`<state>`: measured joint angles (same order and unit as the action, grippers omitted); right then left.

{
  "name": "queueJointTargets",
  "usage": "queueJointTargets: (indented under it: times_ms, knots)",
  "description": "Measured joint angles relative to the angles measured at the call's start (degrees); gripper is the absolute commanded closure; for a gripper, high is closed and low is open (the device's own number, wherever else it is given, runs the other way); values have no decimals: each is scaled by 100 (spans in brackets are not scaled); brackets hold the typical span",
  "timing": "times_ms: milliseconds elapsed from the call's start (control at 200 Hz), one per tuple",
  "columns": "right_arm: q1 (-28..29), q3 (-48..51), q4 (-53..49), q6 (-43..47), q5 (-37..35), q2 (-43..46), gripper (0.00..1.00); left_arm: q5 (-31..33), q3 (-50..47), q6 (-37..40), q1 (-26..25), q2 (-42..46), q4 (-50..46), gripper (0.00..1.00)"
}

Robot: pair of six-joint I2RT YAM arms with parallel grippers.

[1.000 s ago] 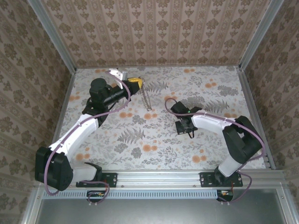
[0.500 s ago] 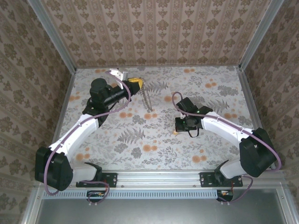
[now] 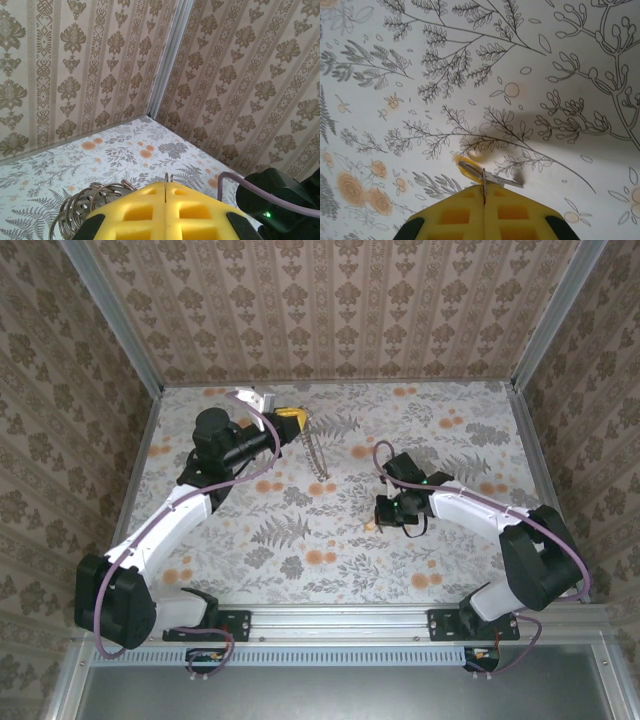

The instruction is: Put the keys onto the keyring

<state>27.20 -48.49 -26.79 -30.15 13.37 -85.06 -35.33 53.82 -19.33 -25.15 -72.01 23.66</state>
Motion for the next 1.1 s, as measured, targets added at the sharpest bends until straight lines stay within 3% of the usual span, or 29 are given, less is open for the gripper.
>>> queueJointTargets:
  times_ms: [305,560,1100]
  knots:
    - [-695,575,999,192,1375,181,100,2,0,0,0,0,0,100]
    - [-885,765,1622,444,2597,457,100,0,0,0,0,0,0,100]
    - [-1235,848,1904,774,3602,1486,100,-2,0,0,0,0,0,100]
